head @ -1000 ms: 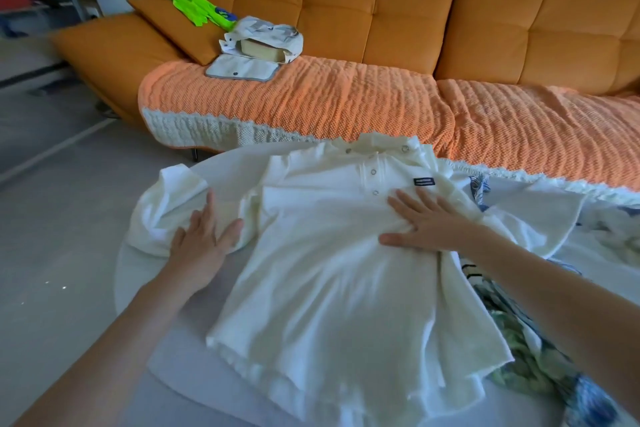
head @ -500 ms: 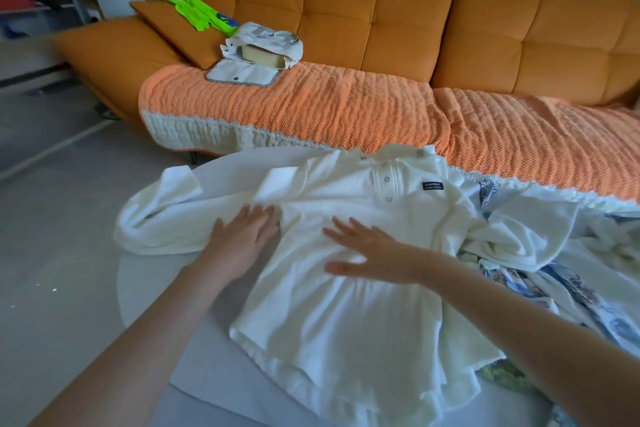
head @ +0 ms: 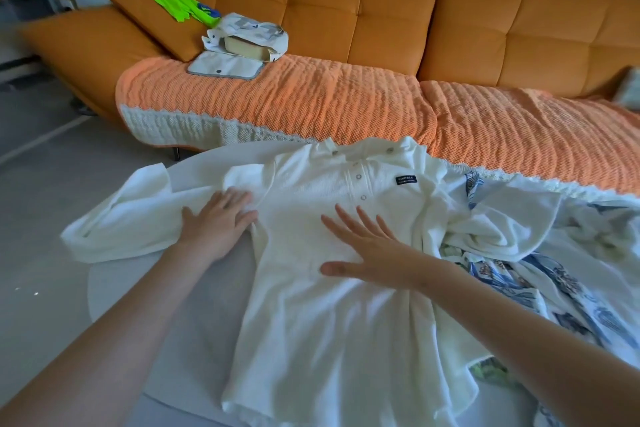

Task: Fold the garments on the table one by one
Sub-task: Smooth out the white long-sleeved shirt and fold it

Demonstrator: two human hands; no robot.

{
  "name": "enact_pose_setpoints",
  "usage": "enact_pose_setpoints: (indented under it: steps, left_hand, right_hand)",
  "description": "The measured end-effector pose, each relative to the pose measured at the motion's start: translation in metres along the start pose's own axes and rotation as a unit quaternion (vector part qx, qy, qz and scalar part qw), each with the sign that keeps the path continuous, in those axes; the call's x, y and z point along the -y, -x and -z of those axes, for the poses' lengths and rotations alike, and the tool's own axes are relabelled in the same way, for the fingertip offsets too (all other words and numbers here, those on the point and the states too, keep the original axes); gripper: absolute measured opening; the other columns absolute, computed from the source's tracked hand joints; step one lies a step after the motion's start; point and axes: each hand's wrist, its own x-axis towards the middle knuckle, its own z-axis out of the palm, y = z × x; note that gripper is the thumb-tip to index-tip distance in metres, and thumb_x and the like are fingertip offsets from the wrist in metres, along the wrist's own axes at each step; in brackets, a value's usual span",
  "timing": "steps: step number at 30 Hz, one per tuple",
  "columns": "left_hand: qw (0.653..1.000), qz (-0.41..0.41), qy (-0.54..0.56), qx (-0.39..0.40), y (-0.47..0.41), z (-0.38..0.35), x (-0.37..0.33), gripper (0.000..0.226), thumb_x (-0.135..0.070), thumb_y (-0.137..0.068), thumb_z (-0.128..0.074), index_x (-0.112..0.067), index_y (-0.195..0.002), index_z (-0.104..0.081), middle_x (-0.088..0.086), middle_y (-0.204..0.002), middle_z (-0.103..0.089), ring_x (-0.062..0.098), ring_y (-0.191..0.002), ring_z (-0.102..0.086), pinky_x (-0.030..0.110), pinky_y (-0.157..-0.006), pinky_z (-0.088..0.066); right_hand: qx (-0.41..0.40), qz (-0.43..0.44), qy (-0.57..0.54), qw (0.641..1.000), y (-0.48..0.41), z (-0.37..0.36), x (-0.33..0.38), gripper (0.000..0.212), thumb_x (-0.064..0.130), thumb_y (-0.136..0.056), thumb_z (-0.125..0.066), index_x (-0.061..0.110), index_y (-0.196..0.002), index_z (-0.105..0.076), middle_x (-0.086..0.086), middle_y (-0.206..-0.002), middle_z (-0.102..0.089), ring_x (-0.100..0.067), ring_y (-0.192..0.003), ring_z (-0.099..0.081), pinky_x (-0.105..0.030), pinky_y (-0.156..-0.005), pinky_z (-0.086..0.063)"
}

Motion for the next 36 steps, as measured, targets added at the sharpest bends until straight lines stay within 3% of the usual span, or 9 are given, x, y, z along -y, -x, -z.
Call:
enact_pose_setpoints:
  steps: [3, 7, 10, 13, 16, 21, 28, 33, 36]
  left_hand:
    - [0.996, 0.066, -0.02, 0.057, -0.013, -0.006, 0.009, 0.067, -0.068, -0.089, -0.015, -0.042, -0.146, 0.008, -0.011, -0.157, 0.015, 0.014, -0.144, 0.013, 0.061, -0.11, -0.005]
    - [0.986, 0.136, -0.028, 0.094, -0.009, 0.017, -0.002, 0.059, -0.057, -0.093, -0.023, -0.04, -0.147, -0.004, -0.005, -0.157, 0.009, 0.028, -0.144, 0.011, 0.066, -0.107, -0.006]
    - [0.995, 0.099, -0.014, -0.007, 0.006, 0.027, -0.03, 0.051, -0.033, -0.098, -0.028, -0.026, -0.147, -0.017, 0.006, -0.157, -0.006, 0.028, -0.144, 0.009, 0.061, -0.111, -0.003]
    - [0.99, 0.035, 0.053, -0.123, 0.031, 0.023, -0.048, 0.046, -0.025, -0.095, -0.042, -0.018, -0.14, -0.039, 0.012, -0.146, -0.035, 0.03, -0.137, -0.027, 0.047, -0.108, -0.027]
    - [0.971, 0.105, 0.133, -0.168, 0.055, 0.016, -0.039, 0.028, -0.018, -0.091, -0.05, -0.006, -0.115, -0.057, 0.019, -0.116, -0.056, 0.038, -0.107, -0.053, 0.041, -0.091, -0.043]
    - [0.947, 0.153, 0.282, -0.013, 0.077, 0.016, -0.035, 0.02, -0.021, -0.088, -0.059, -0.004, -0.085, -0.069, 0.019, -0.081, -0.071, 0.029, -0.065, -0.066, 0.039, -0.07, -0.055]
    - [0.778, 0.217, 0.581, 0.1, 0.121, 0.025, -0.057, 0.029, -0.018, -0.098, -0.042, -0.006, -0.079, -0.06, -0.001, -0.043, -0.06, 0.009, -0.032, -0.052, 0.01, -0.028, -0.029]
    - [0.815, 0.159, 0.536, 0.153, 0.15, 0.017, -0.054, 0.025, -0.002, -0.098, -0.039, -0.002, -0.079, -0.055, 0.0, -0.042, -0.053, 0.003, -0.03, -0.043, 0.011, -0.027, -0.021]
    - [0.842, 0.125, 0.503, 0.151, 0.16, 0.014, -0.058, 0.021, -0.01, -0.094, -0.052, -0.009, -0.079, -0.065, 0.009, -0.067, -0.064, 0.018, -0.06, -0.057, 0.022, -0.055, -0.04]
  right_hand:
    - [0.033, -0.035, 0.057, 0.997, -0.006, -0.016, -0.004, 0.096, 0.084, -0.069, -0.027, 0.044, -0.144, 0.017, 0.015, -0.151, 0.03, -0.023, -0.139, 0.031, -0.049, -0.114, 0.016]
    - [0.009, 0.01, -0.001, 1.0, -0.005, -0.015, -0.004, 0.087, 0.074, -0.079, -0.033, 0.04, -0.148, 0.008, 0.017, -0.154, 0.021, -0.015, -0.14, 0.027, -0.043, -0.114, 0.017]
    - [-0.102, 0.005, -0.045, 0.994, 0.001, -0.001, -0.019, 0.071, 0.058, -0.09, -0.045, 0.035, -0.149, -0.013, 0.013, -0.158, -0.002, -0.012, -0.145, 0.004, -0.035, -0.116, 0.004]
    - [-0.227, -0.084, -0.139, 0.96, 0.022, 0.018, -0.042, 0.048, 0.036, -0.093, -0.055, 0.023, -0.138, -0.044, 0.002, -0.137, -0.046, -0.017, -0.132, -0.035, -0.03, -0.106, -0.027]
    - [-0.24, -0.109, -0.104, 0.959, 0.046, 0.015, -0.048, 0.029, 0.028, -0.091, -0.059, 0.021, -0.119, -0.061, 0.003, -0.113, -0.057, -0.017, -0.113, -0.046, -0.027, -0.089, -0.034]
    - [-0.181, -0.099, -0.052, 0.977, 0.065, -0.007, -0.033, 0.031, 0.033, -0.088, -0.061, 0.024, -0.118, -0.063, 0.006, -0.131, -0.051, -0.015, -0.127, -0.032, -0.033, -0.108, -0.024]
    - [-0.256, -0.172, -0.093, 0.947, 0.118, -0.006, -0.016, 0.027, 0.038, -0.082, -0.067, 0.018, -0.1, -0.064, 0.004, -0.096, -0.053, -0.013, -0.092, -0.049, -0.029, -0.08, -0.043]
    - [-0.148, -0.244, -0.061, 0.956, 0.143, -0.015, -0.01, 0.043, 0.05, -0.075, -0.07, 0.019, -0.093, -0.046, 0.008, -0.086, -0.046, -0.007, -0.068, -0.043, -0.023, -0.058, -0.035]
    - [-0.153, -0.284, -0.1, 0.941, 0.15, -0.019, -0.007, 0.033, 0.036, -0.078, -0.073, 0.014, -0.093, -0.051, 0.002, -0.087, -0.058, -0.016, -0.076, -0.056, -0.025, -0.06, -0.04]
